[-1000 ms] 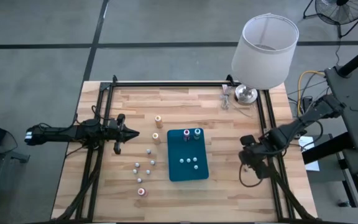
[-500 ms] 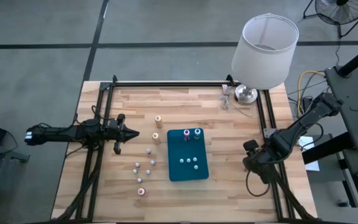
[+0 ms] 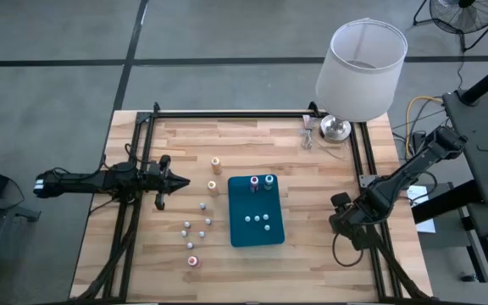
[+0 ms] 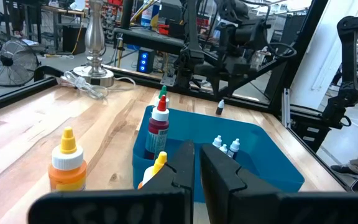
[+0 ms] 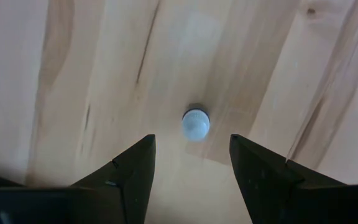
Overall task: Pick & Place food coloring
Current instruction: Put the bottom right small red food coloring bottle into the blue bin
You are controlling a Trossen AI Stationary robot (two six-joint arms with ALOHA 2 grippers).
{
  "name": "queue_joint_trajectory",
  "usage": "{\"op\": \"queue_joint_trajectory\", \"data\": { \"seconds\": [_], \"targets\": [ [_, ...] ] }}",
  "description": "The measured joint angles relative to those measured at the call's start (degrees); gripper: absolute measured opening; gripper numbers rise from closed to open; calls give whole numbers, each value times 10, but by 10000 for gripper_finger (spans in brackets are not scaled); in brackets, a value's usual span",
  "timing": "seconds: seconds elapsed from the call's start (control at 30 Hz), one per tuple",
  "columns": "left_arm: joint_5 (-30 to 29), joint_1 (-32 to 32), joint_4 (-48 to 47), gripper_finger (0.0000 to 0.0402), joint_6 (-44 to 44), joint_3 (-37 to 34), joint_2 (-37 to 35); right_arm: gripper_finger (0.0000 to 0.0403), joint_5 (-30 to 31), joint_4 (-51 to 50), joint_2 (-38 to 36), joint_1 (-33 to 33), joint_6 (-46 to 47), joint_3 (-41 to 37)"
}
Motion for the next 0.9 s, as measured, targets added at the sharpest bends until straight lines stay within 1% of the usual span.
{"op": "queue_joint_trajectory", "data": {
  "seconds": [0.37, 0.9],
  "targets": [
    [0, 0, 0, 0, 0, 0, 0, 199, 1, 61, 0, 0, 1, -38],
    [0, 0, 0, 0, 0, 0, 0, 199, 5, 88, 0, 0, 23, -50]
  ]
}}
